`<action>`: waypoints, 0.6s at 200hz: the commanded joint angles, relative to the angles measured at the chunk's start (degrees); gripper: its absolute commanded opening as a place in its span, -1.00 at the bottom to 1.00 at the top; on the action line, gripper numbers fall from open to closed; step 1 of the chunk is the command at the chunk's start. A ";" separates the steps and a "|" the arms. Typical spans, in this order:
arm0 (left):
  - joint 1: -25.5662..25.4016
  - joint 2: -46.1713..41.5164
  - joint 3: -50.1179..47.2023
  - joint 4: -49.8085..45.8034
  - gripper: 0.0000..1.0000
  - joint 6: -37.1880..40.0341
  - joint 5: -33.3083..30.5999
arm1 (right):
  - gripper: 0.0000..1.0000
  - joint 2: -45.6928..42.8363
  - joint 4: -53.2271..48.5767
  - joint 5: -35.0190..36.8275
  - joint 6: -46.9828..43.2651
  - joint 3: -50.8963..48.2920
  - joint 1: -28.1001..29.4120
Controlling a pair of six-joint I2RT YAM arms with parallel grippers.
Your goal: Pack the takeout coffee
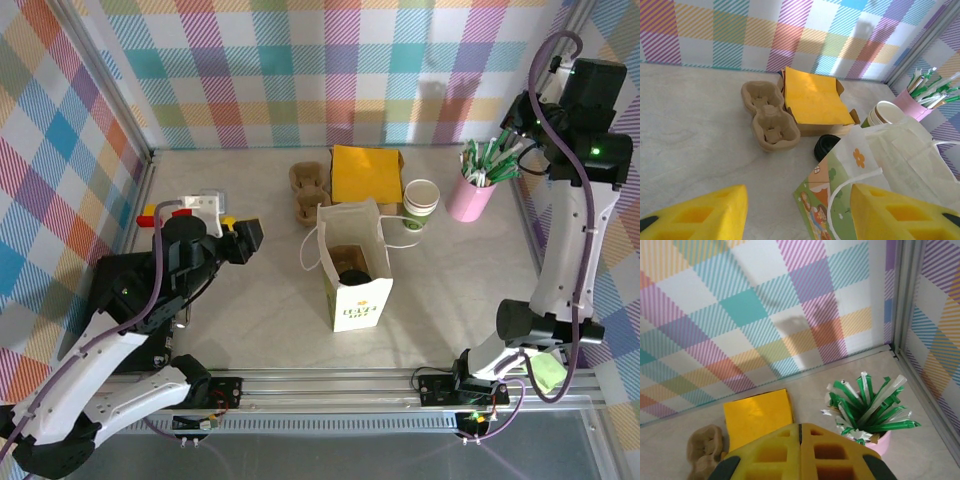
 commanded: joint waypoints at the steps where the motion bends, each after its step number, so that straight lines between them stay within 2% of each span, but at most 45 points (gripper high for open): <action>1: 0.43 -0.74 -0.78 -1.68 0.12 -1.11 0.41 | -1.00 -2.24 -2.44 -5.71 -0.56 3.01 0.18; 17: 0.38 -0.64 -0.35 -2.06 0.12 -0.85 0.29 | -1.00 -4.16 -2.83 -9.31 0.66 3.74 0.17; 35: 0.39 -0.47 0.03 -1.99 0.12 -0.54 0.38 | -1.00 -6.39 -2.45 -16.58 3.40 3.72 0.13; 77: 0.37 0.23 -0.23 -1.20 0.10 -0.89 1.25 | -1.00 -8.85 -0.51 -41.36 13.22 1.73 0.95; 97: 0.36 0.64 -0.49 -0.88 0.09 -1.36 1.74 | -1.00 -10.58 -0.63 -42.85 14.20 -0.74 4.54; 120: 0.37 1.04 -0.59 -0.42 0.08 -2.08 2.60 | -1.00 -12.66 -0.77 -40.03 13.41 -3.79 11.09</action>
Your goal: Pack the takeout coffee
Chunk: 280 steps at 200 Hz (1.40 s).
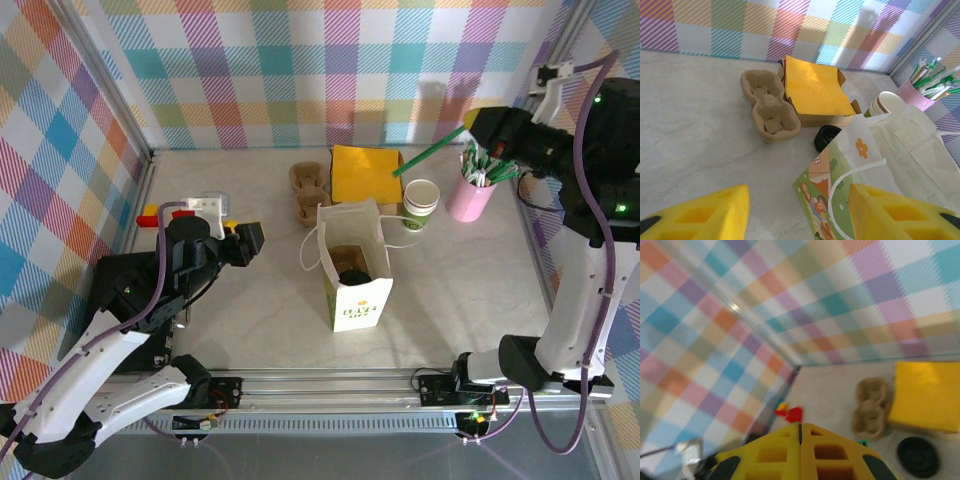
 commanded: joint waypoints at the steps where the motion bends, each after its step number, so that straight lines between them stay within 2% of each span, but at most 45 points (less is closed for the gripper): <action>1: 0.37 0.16 -0.33 0.77 0.08 -1.14 1.50 | -1.00 -1.49 0.39 -3.31 1.43 -2.66 5.34; 45: 0.31 0.63 -0.57 1.12 0.05 -2.31 2.33 | -1.00 -1.85 -6.36 8.39 -3.10 -6.86 18.53; 101: 0.34 1.25 -0.86 1.47 0.03 -3.08 2.99 | -1.00 -3.10 -6.99 23.03 -5.27 -16.07 29.77; 164: 0.40 1.84 -1.27 1.91 0.02 -3.52 3.34 | -1.00 1.82 -9.55 37.91 -8.30 -17.08 41.08; 203: 0.30 1.68 -1.63 1.91 0.02 -3.52 3.04 | -1.00 5.35 -10.62 41.05 -7.82 -17.67 44.06; 280: 0.39 1.60 -2.07 1.76 0.02 -3.70 3.25 | -1.00 5.66 -7.03 39.55 -2.79 -25.10 44.71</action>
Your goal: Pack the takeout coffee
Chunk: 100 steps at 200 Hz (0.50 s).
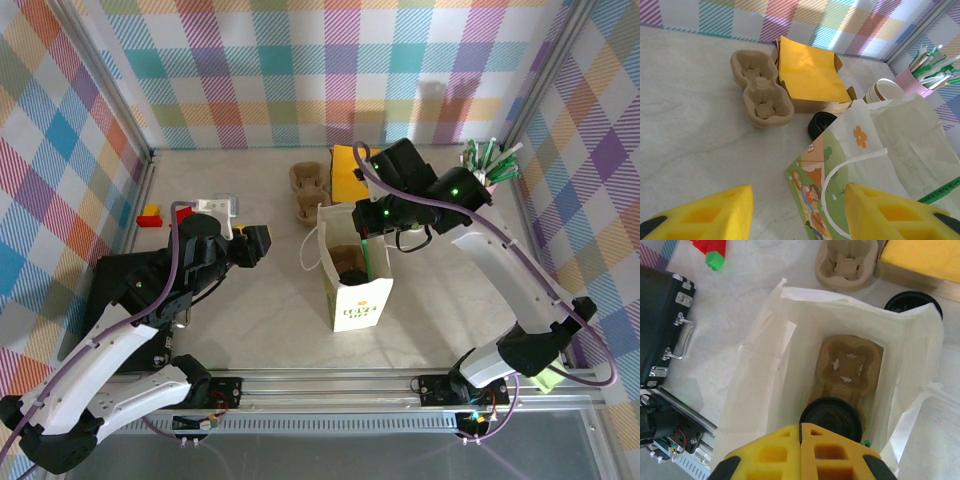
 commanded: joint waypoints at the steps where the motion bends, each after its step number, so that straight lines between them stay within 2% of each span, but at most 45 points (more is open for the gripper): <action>1: 0.41 -0.28 -0.55 1.22 0.02 -0.70 0.70 | -1.00 -0.83 0.98 -0.39 2.71 -1.55 0.45; 17: 0.31 -0.25 -0.65 1.21 0.02 -0.62 0.60 | -0.95 -1.46 1.66 -1.31 3.39 -2.94 0.45; 35: 0.37 -0.37 -0.81 1.42 0.02 -0.62 0.46 | -0.44 -1.95 1.96 -1.11 3.81 -3.61 0.45; 60: 0.38 -0.20 -1.00 1.96 0.02 -0.53 0.48 | -0.11 -1.95 1.05 0.70 3.00 -2.02 0.46; 81: 0.38 -0.07 -0.75 1.79 0.02 -0.51 0.81 | 0.07 -1.54 -0.20 3.65 1.39 1.17 0.45; 100: 0.38 -0.28 -0.63 1.32 0.02 -0.37 0.58 | 0.14 -0.61 -1.31 7.24 -0.28 5.00 0.27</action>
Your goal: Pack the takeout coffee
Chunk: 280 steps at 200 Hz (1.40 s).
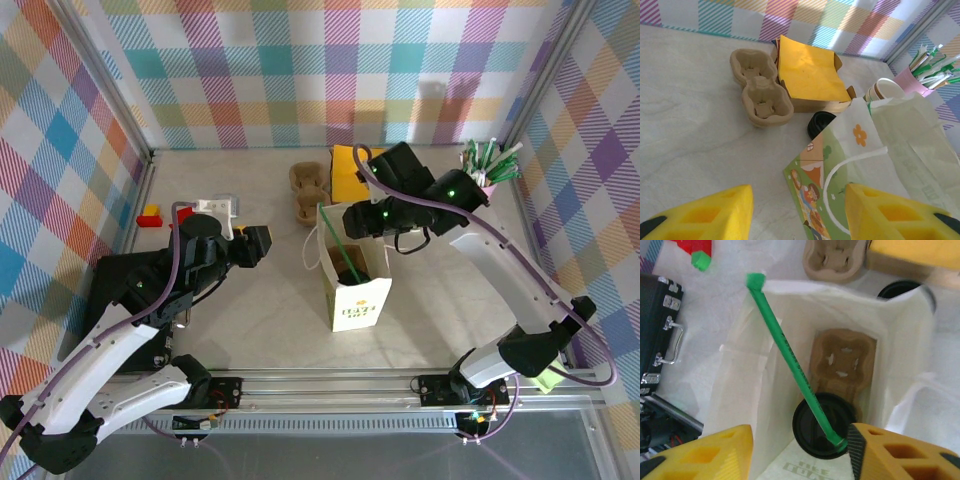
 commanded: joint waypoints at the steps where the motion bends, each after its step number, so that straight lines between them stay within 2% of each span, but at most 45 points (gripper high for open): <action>1: 0.39 -0.34 -0.25 0.92 0.02 -0.28 0.35 | 0.14 -0.12 -1.63 5.05 -2.48 5.64 0.27; 25: 0.38 -0.67 -0.34 0.82 0.03 -0.31 0.12 | 0.17 1.70 -2.30 6.76 -4.22 10.41 -1.95; 60: 0.41 -0.51 0.09 0.47 0.03 -0.13 0.08 | 0.19 5.73 -2.14 6.62 -6.15 17.17 -8.60; 110: 0.39 -0.55 0.64 -0.68 0.03 -0.10 -0.15 | 0.20 13.32 0.24 3.87 -6.63 24.15 -19.22; 144: 0.35 -0.72 0.71 -1.08 0.03 -0.39 -0.25 | 0.20 19.73 2.12 1.97 -6.76 28.03 -23.77; 212: 0.33 2.42 3.67 -0.42 0.02 0.19 3.66 | 0.20 28.84 9.87 0.87 -6.72 29.10 -26.71; 280: 0.06 9.35 8.10 0.54 -0.10 -0.03 8.96 | 0.20 39.84 13.20 0.93 -5.45 33.26 -27.22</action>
